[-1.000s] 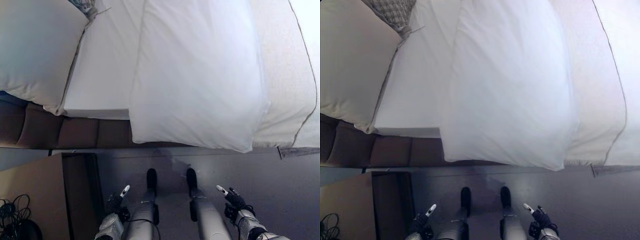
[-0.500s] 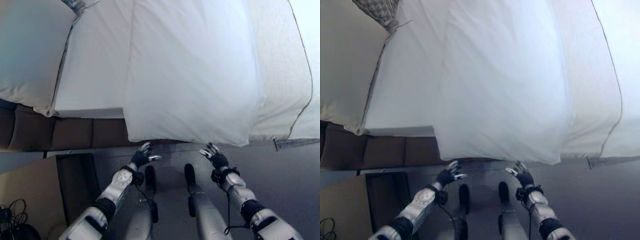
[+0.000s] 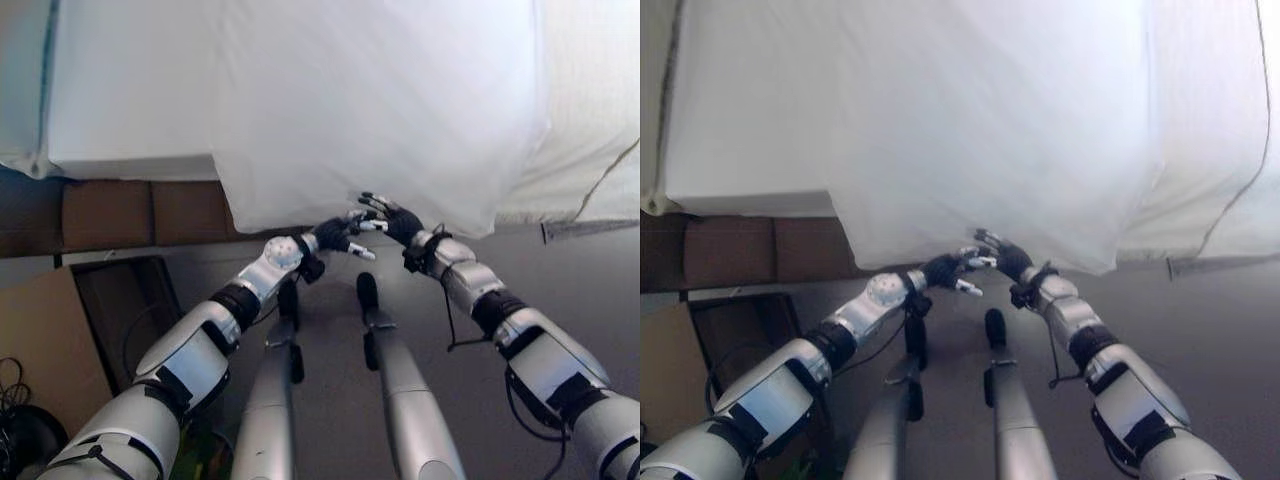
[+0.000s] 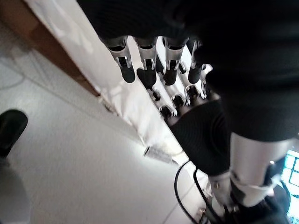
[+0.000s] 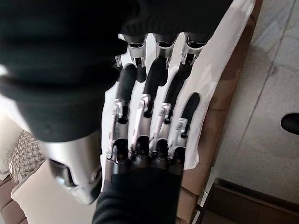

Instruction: Make the bed

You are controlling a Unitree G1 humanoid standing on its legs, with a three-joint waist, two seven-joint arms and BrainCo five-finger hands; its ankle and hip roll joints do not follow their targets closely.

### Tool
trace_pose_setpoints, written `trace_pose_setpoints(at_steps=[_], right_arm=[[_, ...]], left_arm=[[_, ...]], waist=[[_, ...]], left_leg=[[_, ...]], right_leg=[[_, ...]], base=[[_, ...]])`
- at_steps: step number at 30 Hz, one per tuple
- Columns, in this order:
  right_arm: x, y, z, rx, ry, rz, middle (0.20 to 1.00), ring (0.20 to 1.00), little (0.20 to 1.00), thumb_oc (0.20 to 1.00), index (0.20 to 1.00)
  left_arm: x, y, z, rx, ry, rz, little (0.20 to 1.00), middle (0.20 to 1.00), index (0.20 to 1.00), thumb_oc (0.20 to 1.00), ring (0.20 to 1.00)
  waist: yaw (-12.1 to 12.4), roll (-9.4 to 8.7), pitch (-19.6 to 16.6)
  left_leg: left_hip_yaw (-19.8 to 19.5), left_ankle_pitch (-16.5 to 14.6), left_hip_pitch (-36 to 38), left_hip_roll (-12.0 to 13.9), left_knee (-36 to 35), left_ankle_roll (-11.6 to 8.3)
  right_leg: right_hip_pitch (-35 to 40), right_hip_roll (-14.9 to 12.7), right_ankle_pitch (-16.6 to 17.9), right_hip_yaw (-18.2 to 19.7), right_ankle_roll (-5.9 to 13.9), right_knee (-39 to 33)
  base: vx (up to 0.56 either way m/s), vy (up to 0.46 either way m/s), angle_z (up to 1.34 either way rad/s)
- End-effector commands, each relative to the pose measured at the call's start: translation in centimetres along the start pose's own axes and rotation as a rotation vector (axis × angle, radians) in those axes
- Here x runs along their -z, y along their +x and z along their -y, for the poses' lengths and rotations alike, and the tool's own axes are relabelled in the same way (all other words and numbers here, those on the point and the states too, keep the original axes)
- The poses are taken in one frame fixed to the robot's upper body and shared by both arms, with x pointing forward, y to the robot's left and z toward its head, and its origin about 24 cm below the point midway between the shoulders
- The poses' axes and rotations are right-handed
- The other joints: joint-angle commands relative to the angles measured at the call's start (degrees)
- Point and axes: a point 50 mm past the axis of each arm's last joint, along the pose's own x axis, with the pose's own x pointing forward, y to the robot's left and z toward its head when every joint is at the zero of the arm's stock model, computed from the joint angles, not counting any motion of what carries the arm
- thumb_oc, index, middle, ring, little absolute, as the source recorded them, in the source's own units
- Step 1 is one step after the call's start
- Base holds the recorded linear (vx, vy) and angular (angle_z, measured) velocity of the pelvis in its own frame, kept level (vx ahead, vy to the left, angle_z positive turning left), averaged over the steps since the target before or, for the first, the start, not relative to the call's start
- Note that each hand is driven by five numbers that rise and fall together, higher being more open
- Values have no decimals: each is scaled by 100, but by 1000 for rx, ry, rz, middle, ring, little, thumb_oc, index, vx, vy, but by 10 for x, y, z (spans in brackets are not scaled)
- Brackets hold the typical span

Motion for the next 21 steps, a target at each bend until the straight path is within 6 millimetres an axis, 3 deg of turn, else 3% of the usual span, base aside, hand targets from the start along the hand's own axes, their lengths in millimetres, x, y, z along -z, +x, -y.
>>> trace_pose_setpoints(at_steps=[1, 3, 4, 7, 8, 10, 11, 12, 13, 15, 18, 21], right_arm=[[-55, 9, 9, 38, -51, 155, 1000, 1000, 1000, 1000, 1000], [-55, 10, 9, 37, -51, 156, 1000, 1000, 1000, 1000, 1000], [-91, 20, 10, 115, -140, 219, 1000, 1000, 1000, 1000, 1000], [-102, 21, 11, 134, -163, 239, 1000, 1000, 1000, 1000, 1000], [-123, 22, 14, 179, -220, 265, 1000, 1000, 1000, 1000, 1000], [-123, 22, 14, 179, -220, 265, 1000, 1000, 1000, 1000, 1000], [-136, 22, 20, 235, -256, 268, 1000, 1000, 1000, 1000, 1000], [-136, 22, 20, 235, -256, 268, 1000, 1000, 1000, 1000, 1000], [-149, 17, 37, 366, -311, 246, 1000, 1000, 1000, 1000, 1000], [-152, 16, 41, 396, -313, 244, 1000, 1000, 1000, 1000, 1000], [-160, -1, 68, 586, -297, 241, 1000, 1000, 1000, 1000, 1000], [-162, -10, 80, 678, -266, 242, 1000, 1000, 1000, 1000, 1000]], left_arm=[[-56, 6, -45, -257, 59, 177, 1000, 1000, 1000, 1000, 1000], [-56, 6, -45, -258, 59, 177, 1000, 1000, 1000, 1000, 1000], [-82, 2, -73, -401, 158, 206, 1000, 1000, 1000, 1000, 1000], [-87, 0, -80, -427, 197, 203, 1000, 1000, 1000, 1000, 1000], [-99, -6, -95, -493, 241, 208, 1000, 1000, 1000, 1000, 1000], [-99, -6, -95, -493, 241, 208, 1000, 1000, 1000, 1000, 1000], [-108, -13, -111, -566, 258, 212, 1000, 1000, 1000, 1000, 1000], [-108, -13, -111, -566, 258, 212, 1000, 1000, 1000, 1000, 1000], [-116, -27, -134, -684, 242, 204, 1000, 1000, 1000, 1000, 1000], [-118, -30, -139, -715, 237, 204, 1000, 1000, 1000, 1000, 1000], [-121, -47, -161, -859, 198, 193, 1000, 1000, 1000, 1000, 1000], [-120, -59, -173, -958, 162, 186, 1000, 1000, 1000, 1000, 1000]], waist=[[14, -40, -182], [11, -34, -193], [14, -37, -99], [-3, -36, -131], [-10, -47, -117], [-12, -46, -125], [9, -54, -120], [8, -53, -127], [41, -25, -128], [44, -15, -127], [26, 5, -64], [14, 7, -24]], left_leg=[[-71, -377, -642, 73, 800, -80], [-75, -383, -669, 74, 818, -80], [-79, -462, -880, 75, 1039, -67], [-85, -455, -994, 69, 1099, -74], [-70, -461, -1111, 65, 1192, -89], [-71, -460, -1121, 64, 1193, -89], [-84, -501, -1229, 56, 1321, -99], [-85, -500, -1237, 55, 1321, -99], [-104, -529, -1295, 55, 1350, -110], [-102, -519, -1293, 55, 1321, -118], [-102, -451, -1184, 35, 1118, -149], [-93, -394, -1116, 16, 970, -172]], right_leg=[[-381, -70, 265, 140, 356, -22], [-404, -69, 261, 137, 356, -10], [-647, -68, 184, 124, 346, 293], [-760, -83, 162, 122, 341, 368], [-882, -94, 110, 68, 320, 484], [-891, -94, 109, 67, 320, 486], [-984, -86, 51, 42, 291, 587], [-992, -87, 51, 41, 291, 588], [-1026, -100, 6, -1, 276, 629], [-1018, -106, 0, -8, 279, 606], [-874, -136, 33, -54, 297, 430], [-801, -152, 79, -72, 313, 314]], base=[[-12, -11, -7], [-6, -5, -3], [0, 0, 0], [0, 0, 0], [0, 0, 0], [6, -3, 2], [12, -6, 4], [37, -13, 2], [0, 0, 0], [18, -2, -1], [29, 1, 4], [22, 0, 6]])
